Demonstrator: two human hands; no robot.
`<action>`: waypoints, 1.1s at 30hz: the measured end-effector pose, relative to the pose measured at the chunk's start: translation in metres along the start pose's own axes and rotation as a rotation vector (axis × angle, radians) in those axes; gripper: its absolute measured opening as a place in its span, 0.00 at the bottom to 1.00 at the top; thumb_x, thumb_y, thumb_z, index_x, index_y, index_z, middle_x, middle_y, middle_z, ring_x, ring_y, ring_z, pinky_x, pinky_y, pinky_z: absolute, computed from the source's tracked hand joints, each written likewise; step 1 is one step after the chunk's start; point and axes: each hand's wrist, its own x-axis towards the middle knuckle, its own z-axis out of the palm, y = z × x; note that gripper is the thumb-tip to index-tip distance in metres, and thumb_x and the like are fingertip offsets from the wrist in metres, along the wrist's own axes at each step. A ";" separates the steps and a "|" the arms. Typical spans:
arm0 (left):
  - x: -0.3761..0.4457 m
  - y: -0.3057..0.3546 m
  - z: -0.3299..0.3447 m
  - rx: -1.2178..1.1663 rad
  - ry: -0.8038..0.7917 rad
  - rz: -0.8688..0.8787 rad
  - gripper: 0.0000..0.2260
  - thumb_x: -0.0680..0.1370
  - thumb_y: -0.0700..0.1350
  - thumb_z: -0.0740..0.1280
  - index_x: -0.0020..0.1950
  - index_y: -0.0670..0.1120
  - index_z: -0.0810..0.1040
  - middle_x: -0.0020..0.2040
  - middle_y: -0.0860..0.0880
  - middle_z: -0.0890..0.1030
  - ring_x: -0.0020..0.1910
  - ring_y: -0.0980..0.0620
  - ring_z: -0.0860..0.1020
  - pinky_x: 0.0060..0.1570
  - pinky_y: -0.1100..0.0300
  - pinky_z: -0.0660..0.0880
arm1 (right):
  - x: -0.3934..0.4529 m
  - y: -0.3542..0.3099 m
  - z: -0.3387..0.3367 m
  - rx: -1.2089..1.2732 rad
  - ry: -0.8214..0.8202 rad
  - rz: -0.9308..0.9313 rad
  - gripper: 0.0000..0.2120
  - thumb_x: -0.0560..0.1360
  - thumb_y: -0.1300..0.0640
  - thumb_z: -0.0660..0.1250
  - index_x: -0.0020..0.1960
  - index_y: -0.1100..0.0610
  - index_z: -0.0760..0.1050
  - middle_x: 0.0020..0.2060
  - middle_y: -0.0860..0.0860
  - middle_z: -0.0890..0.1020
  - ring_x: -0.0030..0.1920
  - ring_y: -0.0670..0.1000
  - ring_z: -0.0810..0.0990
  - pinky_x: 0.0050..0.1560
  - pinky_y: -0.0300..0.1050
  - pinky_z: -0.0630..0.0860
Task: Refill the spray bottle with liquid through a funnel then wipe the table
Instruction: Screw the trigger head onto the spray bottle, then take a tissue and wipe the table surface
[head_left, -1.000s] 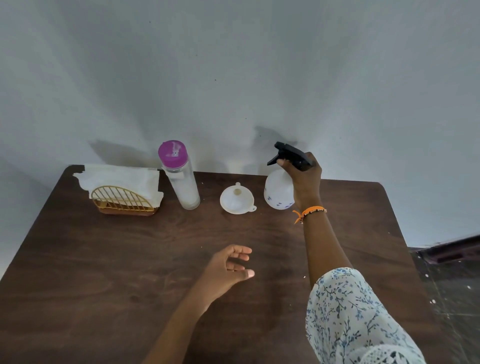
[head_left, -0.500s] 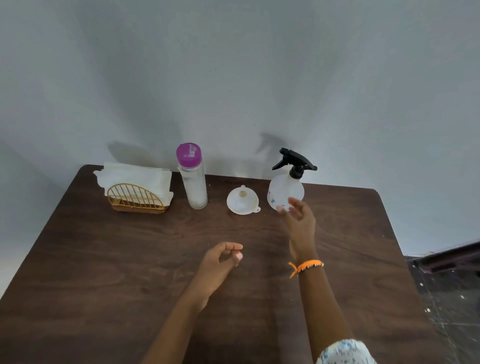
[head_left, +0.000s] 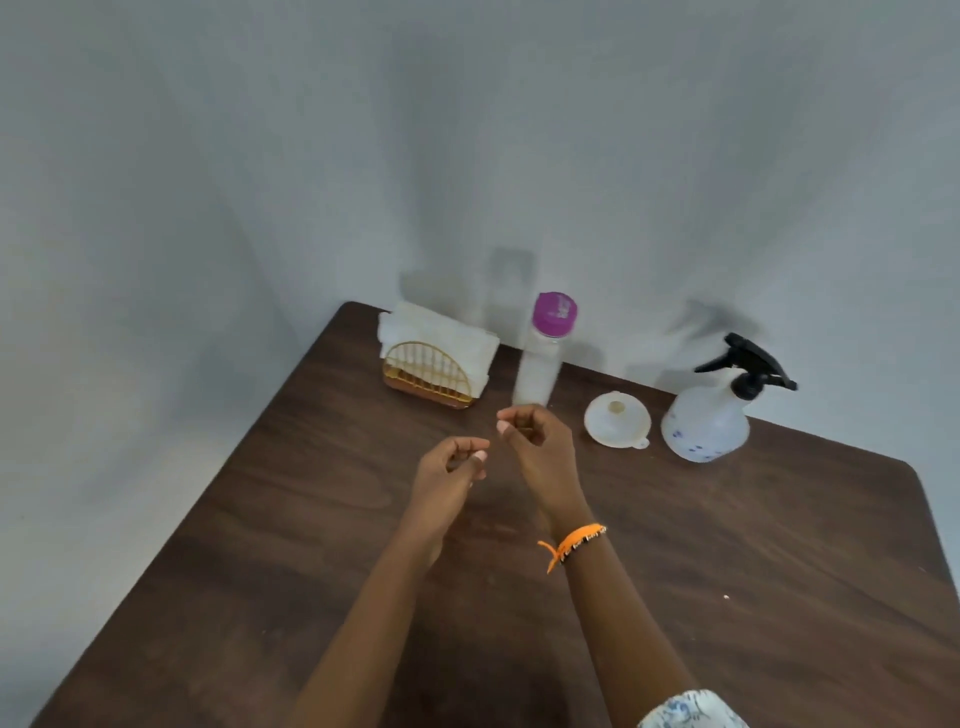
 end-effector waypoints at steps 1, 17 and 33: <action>0.003 0.000 -0.009 -0.016 0.022 0.003 0.08 0.77 0.40 0.63 0.47 0.52 0.79 0.44 0.49 0.80 0.41 0.57 0.77 0.41 0.67 0.73 | 0.008 -0.003 0.010 -0.042 -0.024 -0.020 0.05 0.72 0.65 0.66 0.45 0.58 0.79 0.39 0.47 0.80 0.40 0.41 0.77 0.40 0.27 0.71; 0.047 -0.007 -0.073 -0.098 0.064 -0.106 0.07 0.78 0.43 0.62 0.52 0.51 0.78 0.53 0.49 0.79 0.50 0.54 0.78 0.55 0.60 0.74 | 0.112 0.009 0.057 -0.896 -0.106 -0.224 0.14 0.68 0.70 0.63 0.52 0.61 0.76 0.49 0.57 0.77 0.53 0.58 0.75 0.47 0.45 0.71; 0.061 -0.009 -0.076 -0.082 0.011 -0.136 0.07 0.79 0.44 0.62 0.52 0.52 0.78 0.52 0.50 0.79 0.51 0.54 0.78 0.55 0.60 0.74 | 0.120 0.006 0.066 -1.206 -0.078 -0.325 0.06 0.74 0.66 0.59 0.48 0.62 0.75 0.47 0.56 0.76 0.51 0.57 0.74 0.39 0.47 0.70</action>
